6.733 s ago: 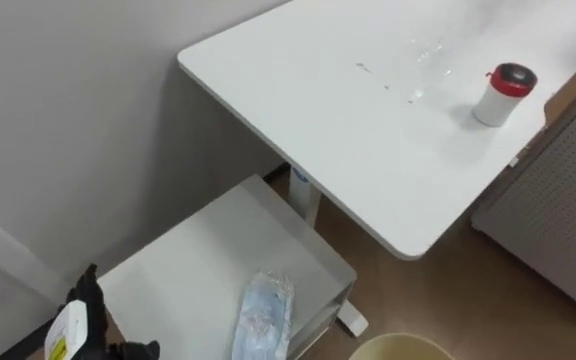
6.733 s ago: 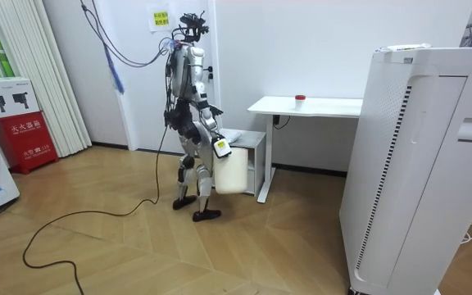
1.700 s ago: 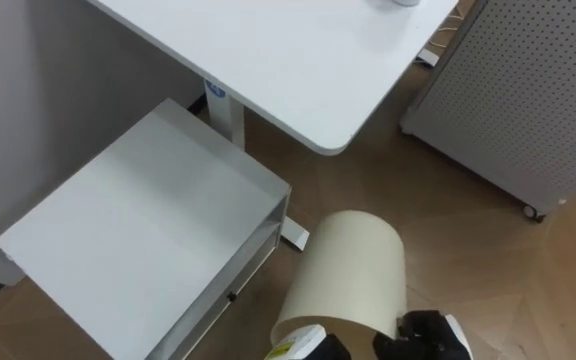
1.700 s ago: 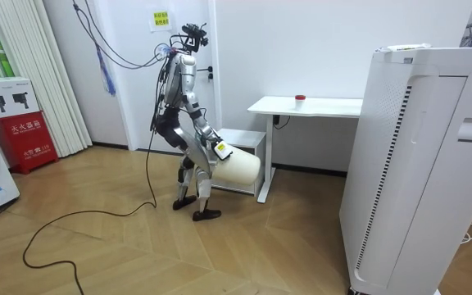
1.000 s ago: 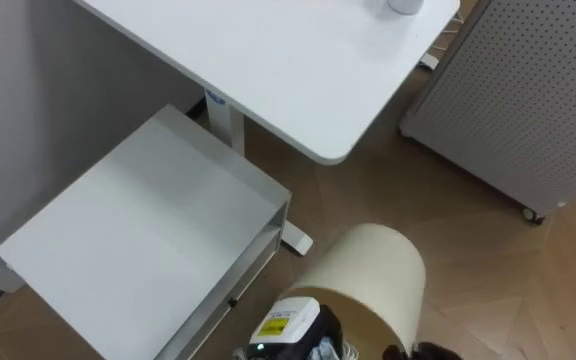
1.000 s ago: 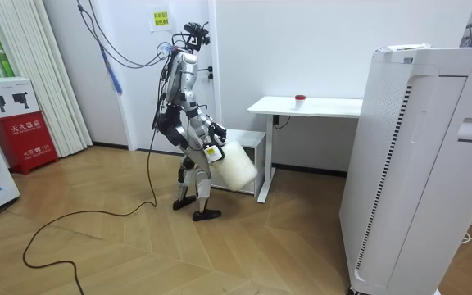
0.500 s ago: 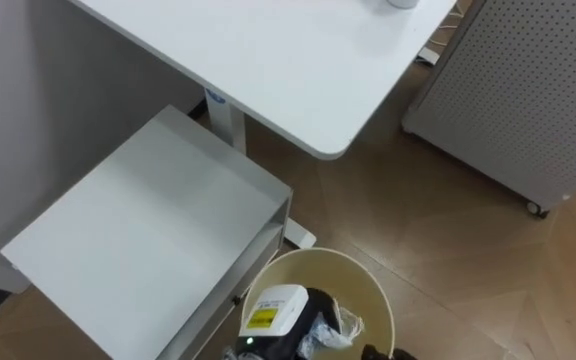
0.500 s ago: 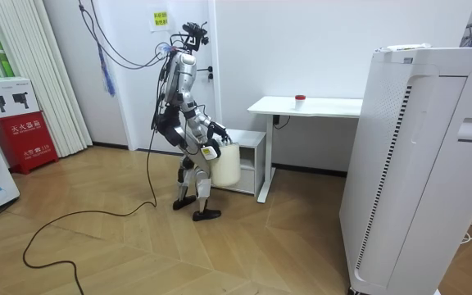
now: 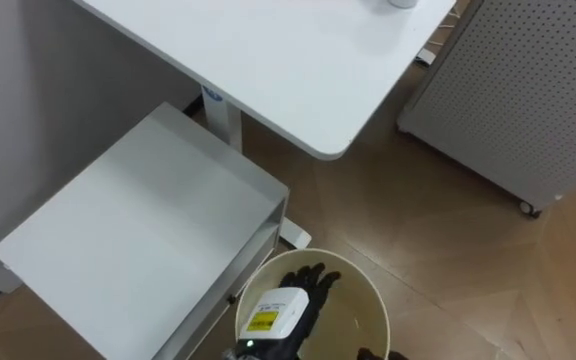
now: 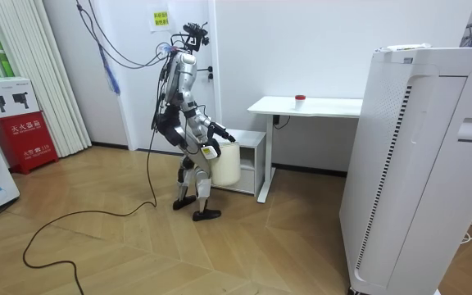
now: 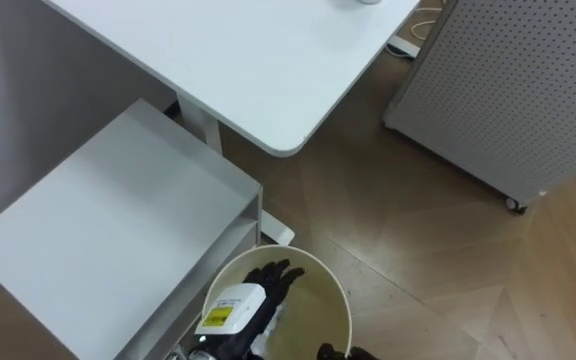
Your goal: Pick garbage
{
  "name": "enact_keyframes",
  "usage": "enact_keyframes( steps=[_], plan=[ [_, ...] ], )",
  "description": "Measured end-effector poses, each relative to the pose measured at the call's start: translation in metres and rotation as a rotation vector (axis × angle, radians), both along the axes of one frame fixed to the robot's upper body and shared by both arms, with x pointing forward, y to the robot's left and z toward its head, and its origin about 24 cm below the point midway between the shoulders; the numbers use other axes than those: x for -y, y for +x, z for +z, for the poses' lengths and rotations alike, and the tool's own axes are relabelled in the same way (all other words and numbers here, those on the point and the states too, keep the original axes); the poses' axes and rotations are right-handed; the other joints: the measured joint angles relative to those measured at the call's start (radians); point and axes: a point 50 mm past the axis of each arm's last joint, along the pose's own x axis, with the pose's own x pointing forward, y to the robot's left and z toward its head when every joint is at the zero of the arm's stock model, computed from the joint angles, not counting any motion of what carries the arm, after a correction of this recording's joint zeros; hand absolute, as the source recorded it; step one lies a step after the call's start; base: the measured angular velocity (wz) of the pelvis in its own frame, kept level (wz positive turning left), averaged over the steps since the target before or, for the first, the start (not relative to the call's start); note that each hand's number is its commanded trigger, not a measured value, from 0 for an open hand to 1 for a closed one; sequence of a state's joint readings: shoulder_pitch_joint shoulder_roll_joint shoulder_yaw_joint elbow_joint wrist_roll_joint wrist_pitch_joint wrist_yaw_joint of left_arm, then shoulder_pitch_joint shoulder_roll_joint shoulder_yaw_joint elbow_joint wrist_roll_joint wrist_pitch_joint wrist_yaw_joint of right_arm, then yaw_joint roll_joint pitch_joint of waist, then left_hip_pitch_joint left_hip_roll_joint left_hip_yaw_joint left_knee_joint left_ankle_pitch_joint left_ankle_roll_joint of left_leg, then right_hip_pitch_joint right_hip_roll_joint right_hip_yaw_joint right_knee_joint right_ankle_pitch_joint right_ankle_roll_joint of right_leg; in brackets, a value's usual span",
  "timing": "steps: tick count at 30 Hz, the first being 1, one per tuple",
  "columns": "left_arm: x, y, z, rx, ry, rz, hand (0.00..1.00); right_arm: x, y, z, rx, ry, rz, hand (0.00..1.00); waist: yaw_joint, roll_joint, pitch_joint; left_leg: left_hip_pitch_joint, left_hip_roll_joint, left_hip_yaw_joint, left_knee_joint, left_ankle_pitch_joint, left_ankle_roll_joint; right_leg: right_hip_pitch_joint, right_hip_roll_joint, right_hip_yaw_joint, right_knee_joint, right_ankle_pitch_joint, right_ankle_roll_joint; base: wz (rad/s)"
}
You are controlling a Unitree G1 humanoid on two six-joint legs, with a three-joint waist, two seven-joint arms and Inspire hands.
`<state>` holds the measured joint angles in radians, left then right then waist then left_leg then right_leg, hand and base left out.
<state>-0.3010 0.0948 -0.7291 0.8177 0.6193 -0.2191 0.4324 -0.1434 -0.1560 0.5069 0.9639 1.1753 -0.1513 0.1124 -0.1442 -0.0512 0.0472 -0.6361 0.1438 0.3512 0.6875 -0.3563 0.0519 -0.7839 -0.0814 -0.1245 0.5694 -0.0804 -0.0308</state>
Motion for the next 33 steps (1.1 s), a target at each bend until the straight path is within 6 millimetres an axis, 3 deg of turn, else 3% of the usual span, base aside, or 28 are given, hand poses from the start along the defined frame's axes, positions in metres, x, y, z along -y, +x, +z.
enact_keyframes(
  steps=[5, 10, 15, 18, 24, 26, 28, 33],
  plan=[
    [-0.003, 0.002, 0.001, 0.006, 0.011, -0.002, 0.0, 0.001, 0.0, -0.001, -0.008, 0.016, -0.023, 1.0, -0.002, 0.002, 0.001, 0.009, 0.0, -0.002, -0.002, 0.0, 0.0, 0.01, -0.004, -0.003, -0.003, 0.0, 0.0, 0.0],
    [-0.01, -0.001, -0.004, -0.006, 0.037, -0.001, 0.0, 0.009, -0.01, -0.007, -0.05, 0.0, -0.051, 1.0, -0.001, 0.013, 0.008, 0.095, -0.001, -0.001, -0.052, 0.003, -0.003, 0.103, 0.002, -0.013, -0.056, 0.003, 0.005, 0.0],
    [-0.018, 0.002, -0.002, 0.006, 0.046, 0.018, 0.0, 0.02, -0.018, -0.01, -0.063, -0.016, -0.067, 1.0, 0.001, 0.023, 0.0066, 0.175, -0.002, 0.003, -0.099, 0.005, -0.007, 0.183, 0.012, -0.015, -0.094, 0.006, 0.013, -0.02],
    [-0.027, 0.006, 0.003, 0.03, 0.034, 0.048, 0.0, 0.027, -0.02, -0.011, -0.067, -0.025, -0.074, 1.0, 0.007, 0.024, 0.0058, 0.225, -0.012, 0.004, -0.13, 0.008, -0.012, 0.22, 0.011, -0.027, -0.105, 0.003, 0.014, -0.05],
    [-0.026, 0.01, 0.027, 0.129, -0.054, 0.057, 0.0, 0.035, -0.019, -0.009, -0.055, -0.053, -0.075, 1.0, 0.013, 0.03, 0.0034, 0.338, -0.021, 0.007, -0.184, 0.011, -0.019, 0.323, 0.01, -0.046, -0.124, -0.015, 0.017, 0.01],
    [-0.026, 0.012, 0.037, 0.176, -0.078, 0.051, 0.0, 0.035, -0.018, -0.009, -0.05, -0.062, -0.059, 1.0, 0.014, 0.033, 0.0015, 0.37, -0.022, 0.004, -0.204, 0.015, -0.025, 0.358, 0.014, -0.051, -0.145, -0.017, 0.016, 0.02],
    [-0.032, 0.009, 0.047, 0.218, -0.117, 0.083, 0.0, 0.037, -0.021, -0.008, -0.045, -0.068, -0.057, 1.0, 0.014, 0.038, -0.007, 0.421, -0.021, 0.001, -0.227, 0.02, -0.033, 0.405, 0.016, -0.056, -0.159, -0.023, 0.014, 0.03],
    [-0.043, 0.001, 0.069, 0.325, -0.193, 0.137, 0.0, 0.041, -0.023, -0.007, -0.034, -0.103, -0.029, 1.0, 0.023, 0.035, -0.0185, 0.511, -0.027, -0.006, -0.25, 0.028, -0.047, 0.48, 0.04, -0.039, -0.188, -0.034, 0.01, -0.14]
  ],
)
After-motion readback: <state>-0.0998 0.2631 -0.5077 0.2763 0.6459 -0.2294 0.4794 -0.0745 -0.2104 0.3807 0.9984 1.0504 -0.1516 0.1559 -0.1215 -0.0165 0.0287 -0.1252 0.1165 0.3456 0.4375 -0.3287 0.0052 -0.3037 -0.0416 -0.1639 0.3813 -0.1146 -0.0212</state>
